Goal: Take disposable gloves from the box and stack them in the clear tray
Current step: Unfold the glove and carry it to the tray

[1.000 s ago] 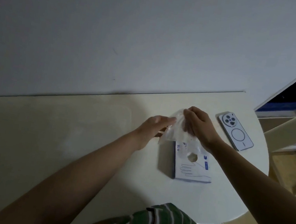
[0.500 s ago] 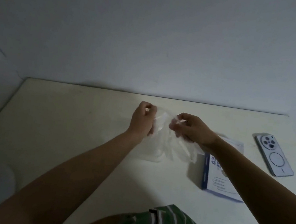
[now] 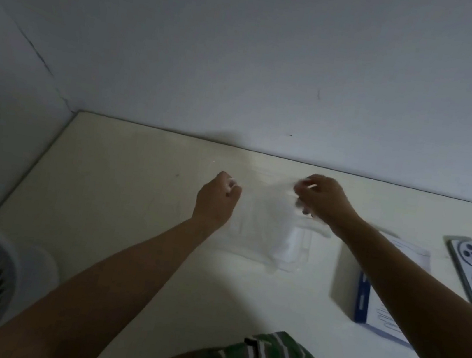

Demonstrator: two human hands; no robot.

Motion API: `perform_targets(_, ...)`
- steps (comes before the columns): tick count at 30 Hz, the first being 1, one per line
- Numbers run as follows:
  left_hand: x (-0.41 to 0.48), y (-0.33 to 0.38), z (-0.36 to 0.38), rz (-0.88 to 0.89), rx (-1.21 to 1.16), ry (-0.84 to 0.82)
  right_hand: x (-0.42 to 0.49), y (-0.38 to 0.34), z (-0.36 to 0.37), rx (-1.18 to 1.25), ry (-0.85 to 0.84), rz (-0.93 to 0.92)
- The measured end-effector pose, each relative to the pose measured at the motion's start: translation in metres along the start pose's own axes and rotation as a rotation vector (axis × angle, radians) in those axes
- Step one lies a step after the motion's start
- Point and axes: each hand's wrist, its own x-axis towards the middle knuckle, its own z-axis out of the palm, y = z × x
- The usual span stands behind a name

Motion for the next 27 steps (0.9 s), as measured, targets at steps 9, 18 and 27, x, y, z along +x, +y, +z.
perform_targets(9, 0.009, -0.012, 0.005, 0.154, 0.394, -0.096, -0.017, -0.024, 0.034, -0.453, -0.001, -0.810)
perform_targets(18, 0.013, -0.013, 0.011, 0.451, 0.814, -0.024, 0.001, 0.023, 0.089, -0.913, -0.392, -0.335)
perform_targets(27, 0.018, -0.035, 0.022, 0.188, 0.734, -0.628, 0.004, 0.027, 0.094, -1.007, -0.399, -0.255)
